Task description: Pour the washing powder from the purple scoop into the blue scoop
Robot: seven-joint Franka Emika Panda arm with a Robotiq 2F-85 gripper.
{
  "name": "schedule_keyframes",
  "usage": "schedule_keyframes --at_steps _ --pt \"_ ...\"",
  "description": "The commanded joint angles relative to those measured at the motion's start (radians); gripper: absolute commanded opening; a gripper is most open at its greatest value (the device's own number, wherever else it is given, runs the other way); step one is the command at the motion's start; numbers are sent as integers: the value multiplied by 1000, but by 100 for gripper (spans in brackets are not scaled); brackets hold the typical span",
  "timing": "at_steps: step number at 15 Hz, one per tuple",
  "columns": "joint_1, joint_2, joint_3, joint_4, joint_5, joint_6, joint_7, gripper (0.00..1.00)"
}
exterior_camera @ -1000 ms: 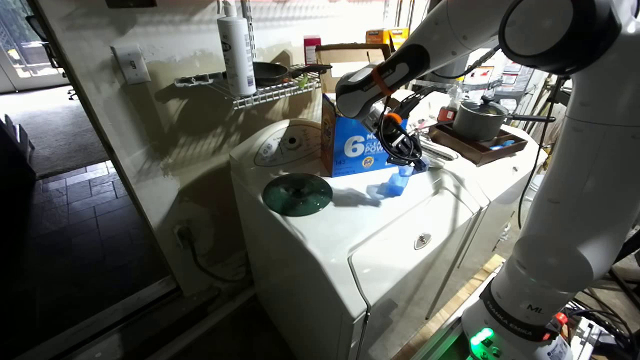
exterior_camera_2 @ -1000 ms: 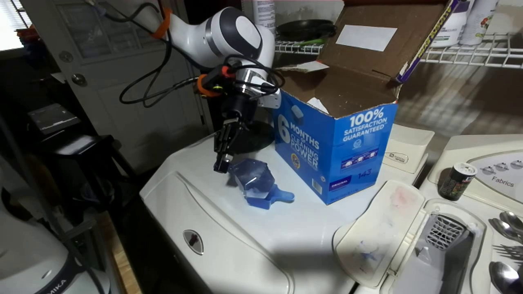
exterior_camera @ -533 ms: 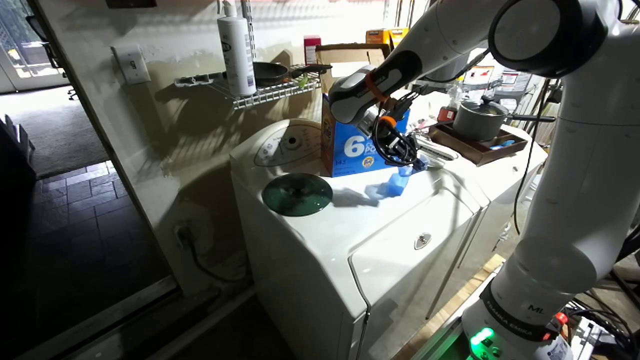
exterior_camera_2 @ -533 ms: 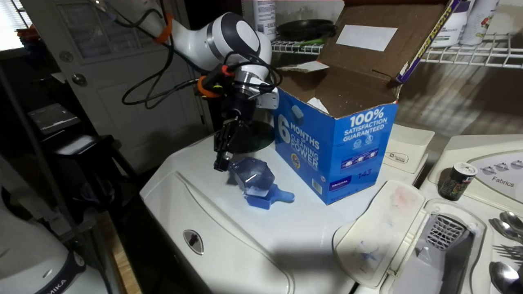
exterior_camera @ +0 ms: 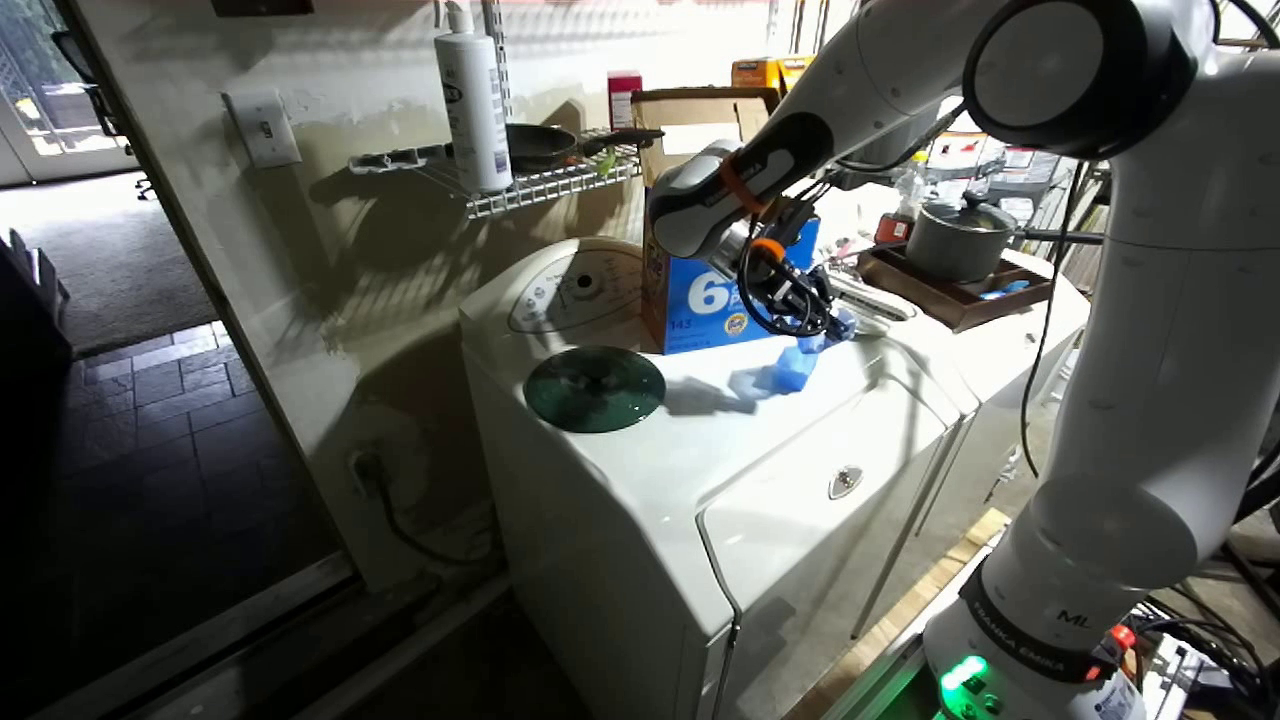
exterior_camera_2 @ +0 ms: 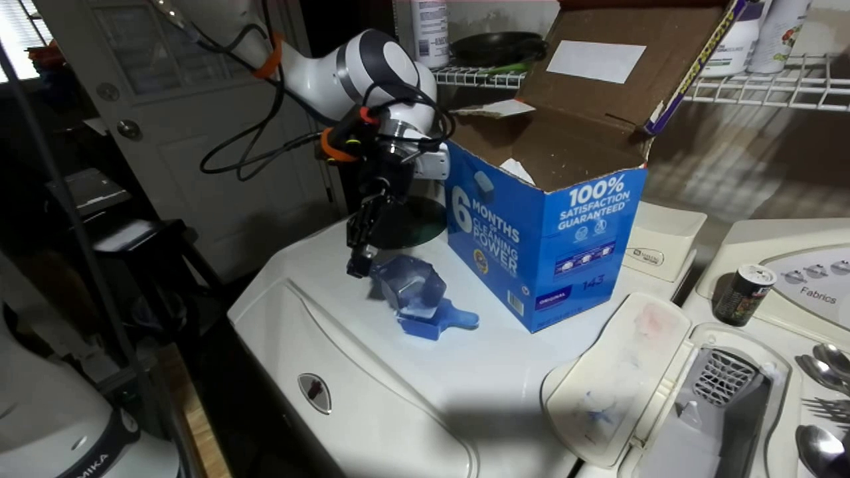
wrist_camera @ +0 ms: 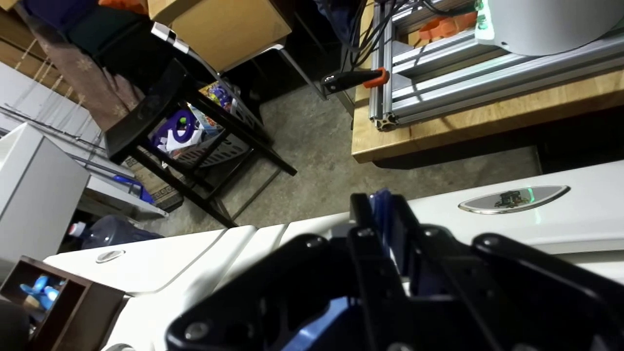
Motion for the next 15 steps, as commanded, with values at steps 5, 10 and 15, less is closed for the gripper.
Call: schedule_keyframes --at_steps 5,10,15 --pt "16 41 7 43 -41 -58 23 3" --pt "20 51 8 47 -54 -89 37 3" --pt "25 58 8 45 -66 -117 57 3"
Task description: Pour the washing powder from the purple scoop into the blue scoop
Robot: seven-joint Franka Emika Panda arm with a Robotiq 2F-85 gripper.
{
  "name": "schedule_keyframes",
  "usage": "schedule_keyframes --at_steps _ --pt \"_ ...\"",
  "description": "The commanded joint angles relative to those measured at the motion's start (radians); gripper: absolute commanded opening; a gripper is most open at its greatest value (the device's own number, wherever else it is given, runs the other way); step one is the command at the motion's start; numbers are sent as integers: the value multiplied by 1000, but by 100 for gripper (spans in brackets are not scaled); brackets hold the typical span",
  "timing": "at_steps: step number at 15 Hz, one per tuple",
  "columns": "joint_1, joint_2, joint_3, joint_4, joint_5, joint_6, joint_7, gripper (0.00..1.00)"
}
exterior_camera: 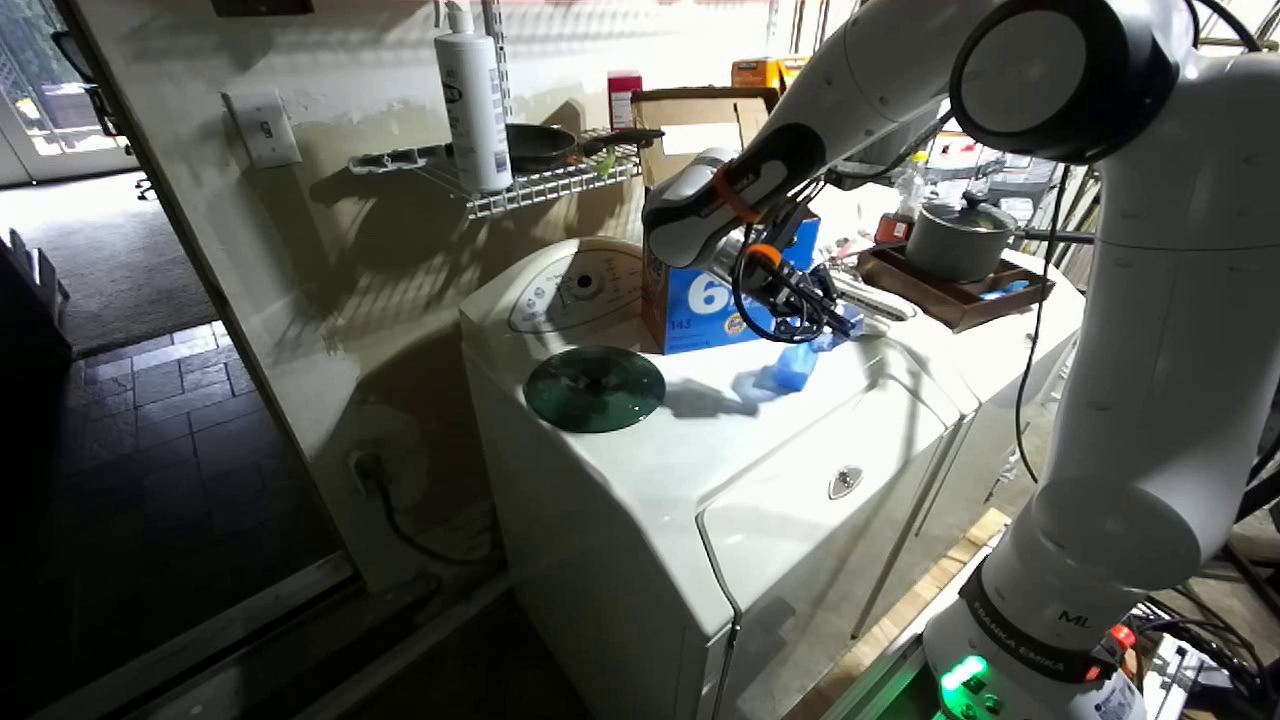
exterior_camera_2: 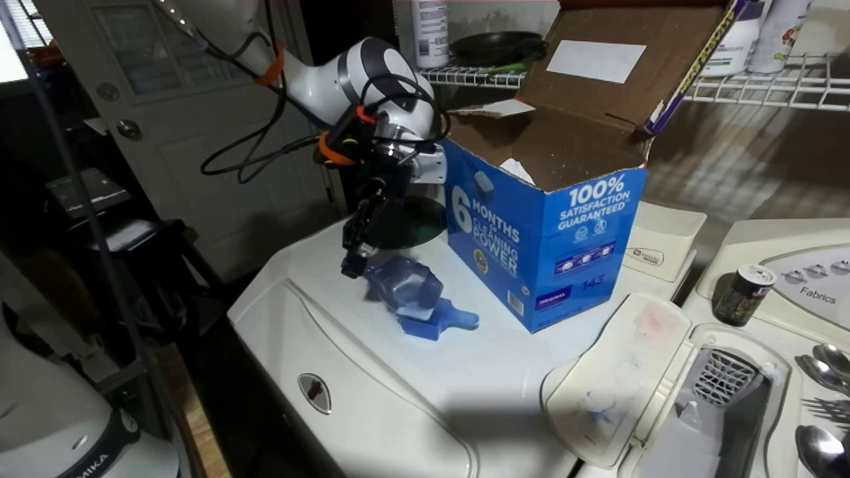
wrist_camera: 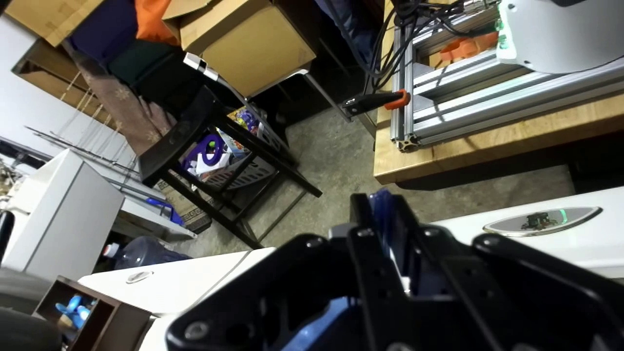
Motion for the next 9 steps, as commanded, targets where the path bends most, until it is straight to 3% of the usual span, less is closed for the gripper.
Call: schedule_keyframes --at_steps 1,9 --pt "13 33 5 35 -36 -54 23 3" --pt "20 47 8 40 -73 -72 29 3"
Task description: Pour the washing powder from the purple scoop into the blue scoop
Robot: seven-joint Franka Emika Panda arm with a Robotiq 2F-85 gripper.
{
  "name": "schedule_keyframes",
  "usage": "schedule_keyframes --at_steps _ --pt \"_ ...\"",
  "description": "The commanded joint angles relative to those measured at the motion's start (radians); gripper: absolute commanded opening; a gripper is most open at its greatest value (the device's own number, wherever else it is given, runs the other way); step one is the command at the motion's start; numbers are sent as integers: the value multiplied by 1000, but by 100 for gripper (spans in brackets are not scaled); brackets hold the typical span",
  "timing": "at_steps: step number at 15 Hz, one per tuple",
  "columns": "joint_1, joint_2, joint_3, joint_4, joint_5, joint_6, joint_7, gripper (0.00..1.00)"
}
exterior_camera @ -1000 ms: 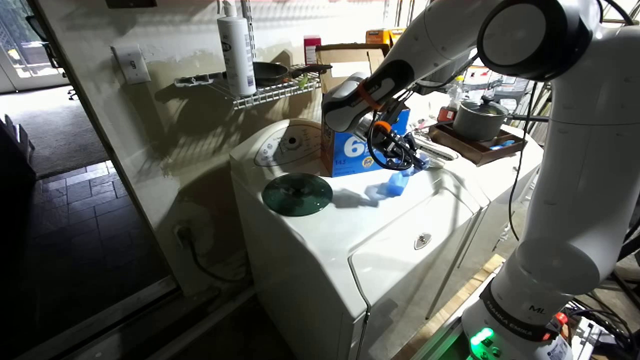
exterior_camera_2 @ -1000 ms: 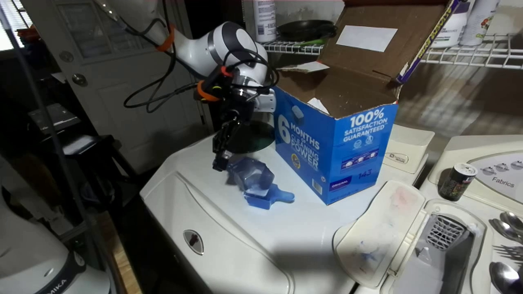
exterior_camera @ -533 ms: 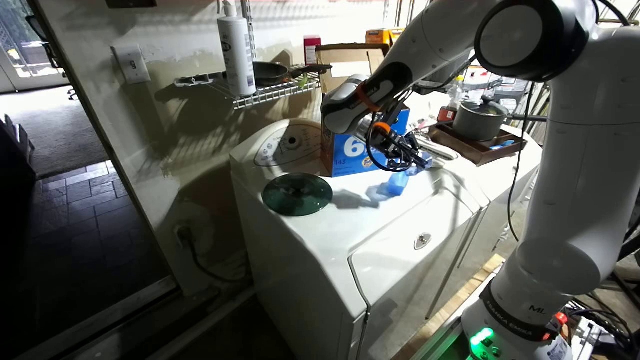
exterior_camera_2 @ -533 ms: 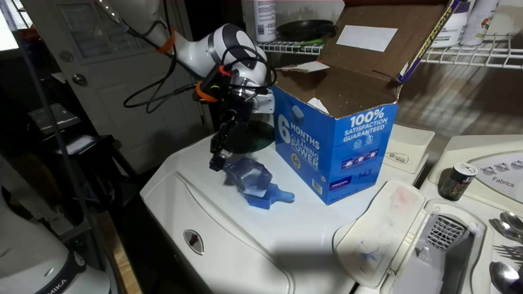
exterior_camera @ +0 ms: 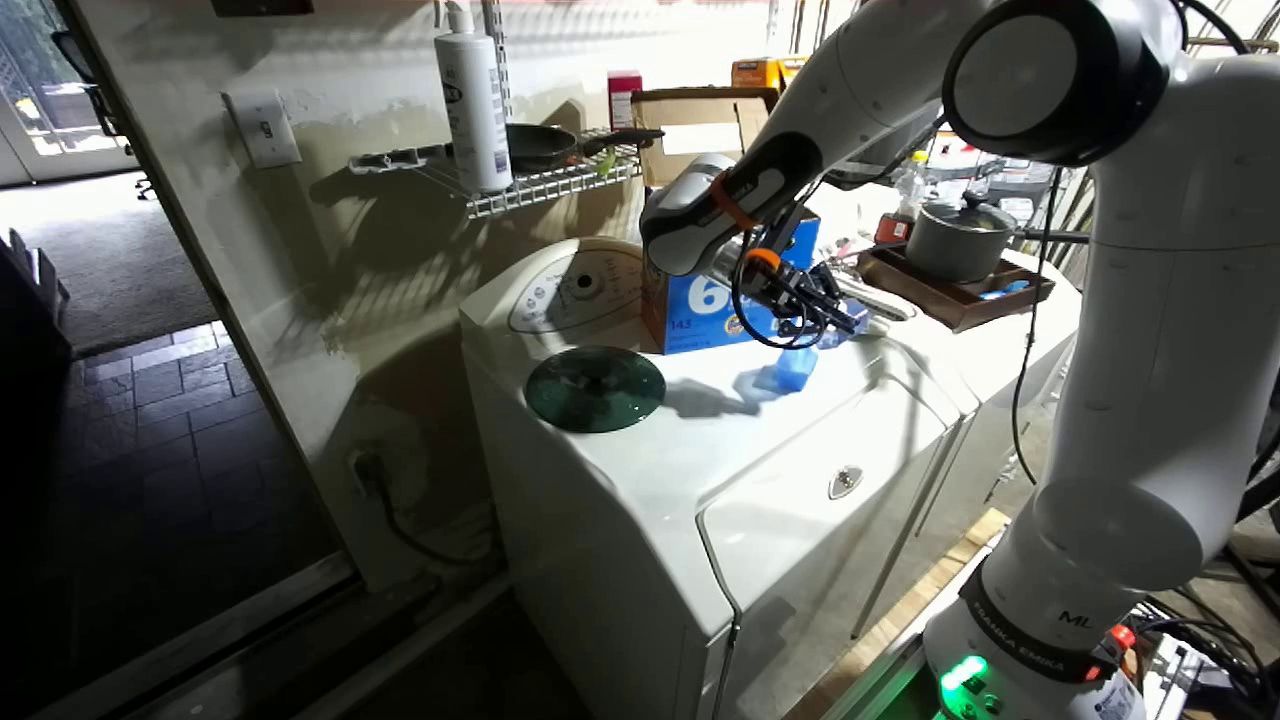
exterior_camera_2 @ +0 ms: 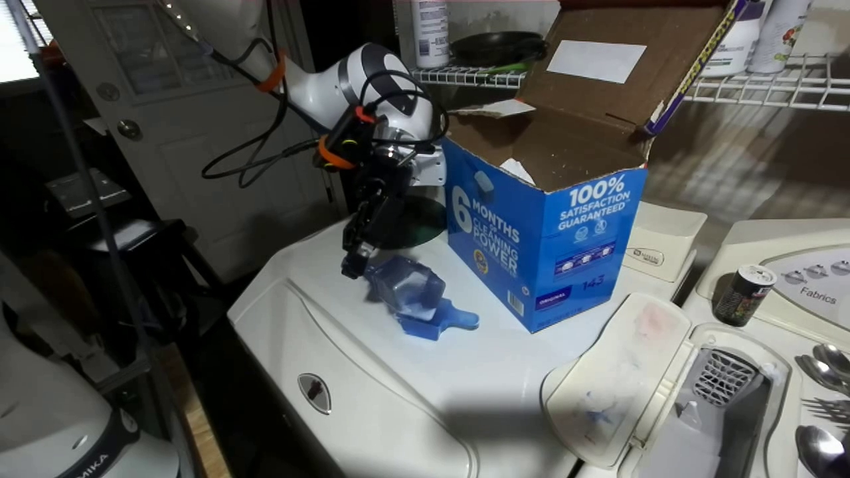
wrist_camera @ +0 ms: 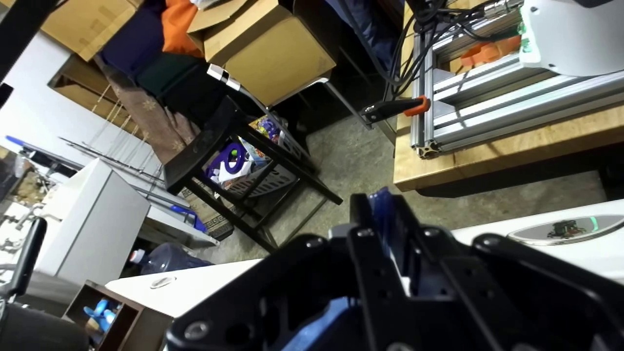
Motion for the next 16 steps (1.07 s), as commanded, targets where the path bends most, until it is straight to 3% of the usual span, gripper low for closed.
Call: schedule_keyframes --at_steps 1,16 --pt "12 36 8 41 -41 -47 7 3" --pt "30 84 22 61 -122 -79 -2 3"
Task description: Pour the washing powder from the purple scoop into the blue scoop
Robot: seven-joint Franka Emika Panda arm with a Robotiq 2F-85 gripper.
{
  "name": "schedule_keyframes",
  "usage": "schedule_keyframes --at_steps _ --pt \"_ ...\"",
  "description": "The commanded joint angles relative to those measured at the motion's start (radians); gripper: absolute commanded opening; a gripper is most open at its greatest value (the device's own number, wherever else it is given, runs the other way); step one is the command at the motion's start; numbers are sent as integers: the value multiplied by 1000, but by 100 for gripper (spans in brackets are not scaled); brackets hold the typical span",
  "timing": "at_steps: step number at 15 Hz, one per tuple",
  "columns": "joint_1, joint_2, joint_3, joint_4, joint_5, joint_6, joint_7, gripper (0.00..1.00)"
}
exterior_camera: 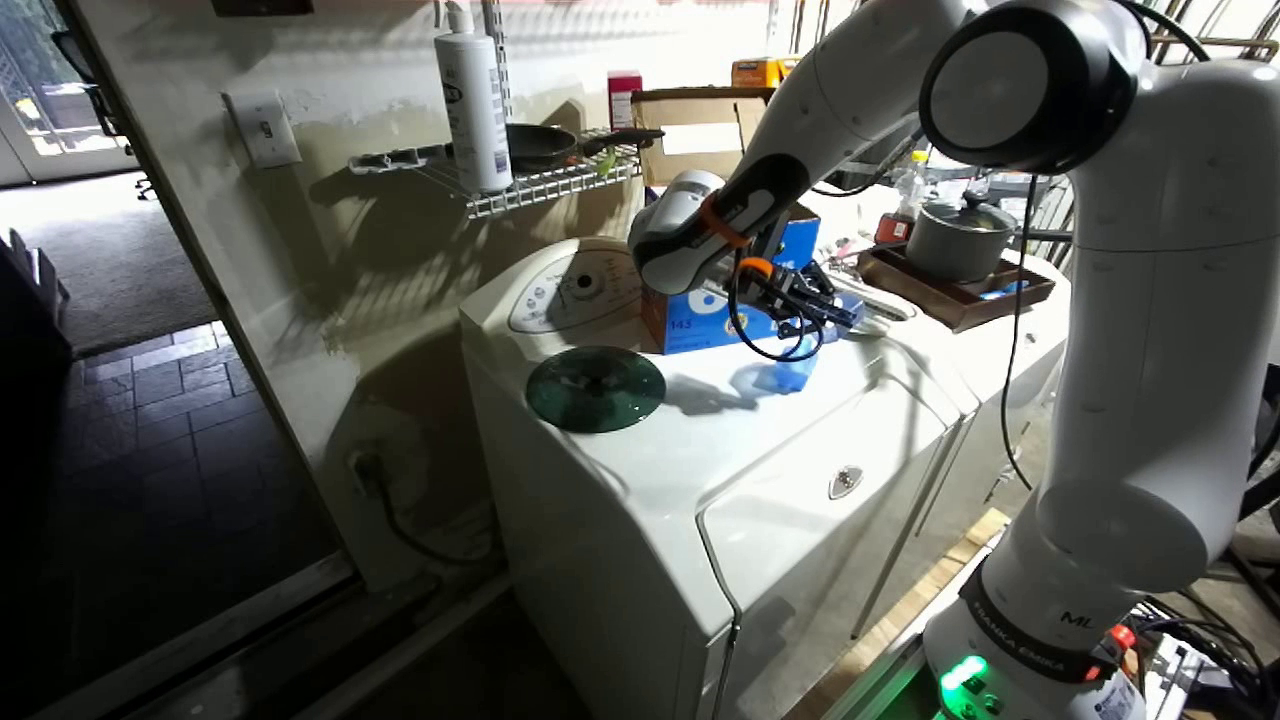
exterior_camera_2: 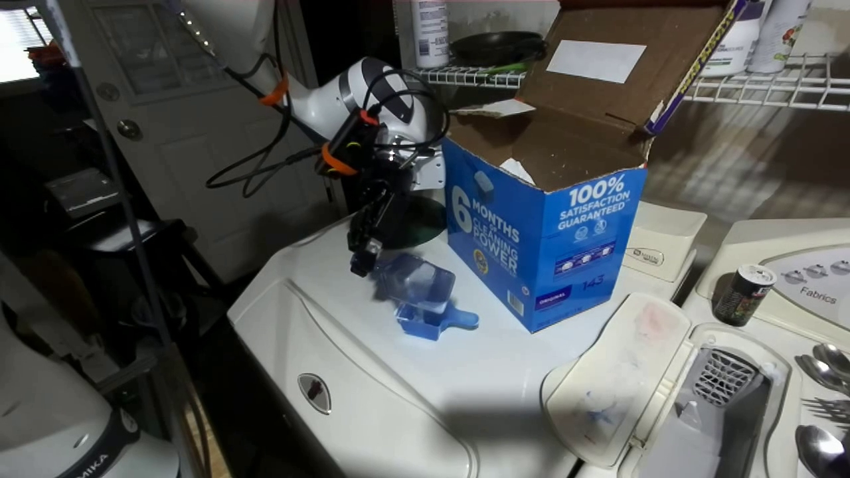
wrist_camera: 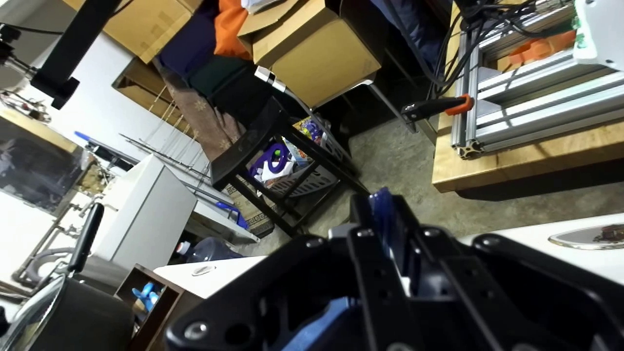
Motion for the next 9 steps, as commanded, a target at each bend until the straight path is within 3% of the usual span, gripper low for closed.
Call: schedule_keyframes --at_steps 1,9 --pt "10 36 9 42 -39 -44 -2 3" --pt "21 55 21 51 -58 -57 3 3"
